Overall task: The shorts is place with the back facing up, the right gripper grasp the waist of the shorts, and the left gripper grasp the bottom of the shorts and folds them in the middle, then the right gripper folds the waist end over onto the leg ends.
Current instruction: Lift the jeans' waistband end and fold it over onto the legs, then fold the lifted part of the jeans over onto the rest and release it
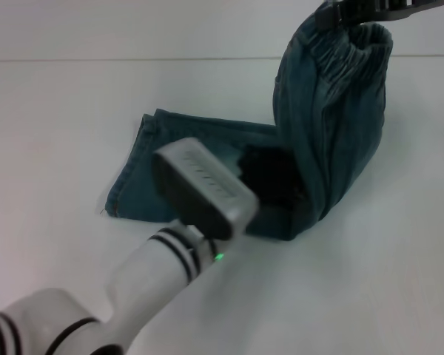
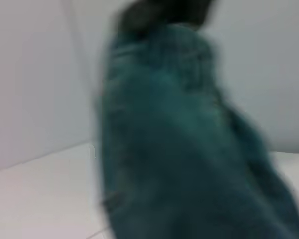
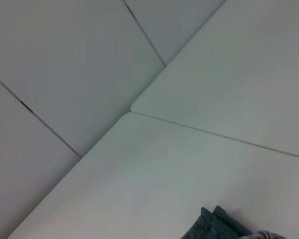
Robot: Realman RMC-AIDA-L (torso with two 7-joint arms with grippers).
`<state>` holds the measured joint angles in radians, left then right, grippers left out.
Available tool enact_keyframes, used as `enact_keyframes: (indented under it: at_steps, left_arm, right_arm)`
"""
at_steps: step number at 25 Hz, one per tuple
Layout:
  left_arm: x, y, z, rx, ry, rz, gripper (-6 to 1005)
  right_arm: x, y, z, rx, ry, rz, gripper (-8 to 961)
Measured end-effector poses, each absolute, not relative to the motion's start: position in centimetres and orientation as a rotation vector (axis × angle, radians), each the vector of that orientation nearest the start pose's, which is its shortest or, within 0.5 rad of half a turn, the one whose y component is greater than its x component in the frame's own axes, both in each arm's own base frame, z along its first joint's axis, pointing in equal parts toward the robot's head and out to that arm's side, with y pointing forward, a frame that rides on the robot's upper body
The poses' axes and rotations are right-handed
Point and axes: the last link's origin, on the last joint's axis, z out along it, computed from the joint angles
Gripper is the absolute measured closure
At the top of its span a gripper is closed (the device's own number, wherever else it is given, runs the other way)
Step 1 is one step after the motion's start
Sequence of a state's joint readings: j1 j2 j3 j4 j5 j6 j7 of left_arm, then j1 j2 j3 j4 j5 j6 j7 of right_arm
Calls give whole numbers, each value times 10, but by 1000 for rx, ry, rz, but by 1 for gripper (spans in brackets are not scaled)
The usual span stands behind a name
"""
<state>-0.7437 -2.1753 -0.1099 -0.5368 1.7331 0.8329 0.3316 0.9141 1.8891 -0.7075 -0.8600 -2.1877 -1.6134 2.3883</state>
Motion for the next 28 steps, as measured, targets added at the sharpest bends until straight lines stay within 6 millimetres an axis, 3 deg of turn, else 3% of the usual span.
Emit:
enact_keyframes:
  at_steps: [8,12,15,16,19,21,22,28]
  left_arm:
    - [-224,319,-126,-1915,-563,-807,880]
    - [-253,313,-99,-1787,-614,-889,718]
    - [-264,309,-88,-1741,-630,-910,597]
    - [-277,304,-76,-1691,-630,-919,557]
    - [-286,297,-68,-1657,-613,-918,438]
    - [-292,294,-63,-1631,-615,-915,298]
    - [-298,290,-60,-1612,-625,-910,298]
    - [-308,281,-55,-1581,-634,-894,300]
  right_arm:
    - [131,438,81,-2659,1197,440,828]
    - [119,442,61,-2701,1157,412,829]
    - [104,445,37,-2745,1109,377,829]
    - [99,446,28,-2757,1087,361,829]
    - [82,447,-2,-2793,1000,321,829]
    - [70,446,-20,-2814,943,309,829]
    - [63,445,-33,-2823,911,291,830]
    - [54,435,-63,-2880,860,191,830]
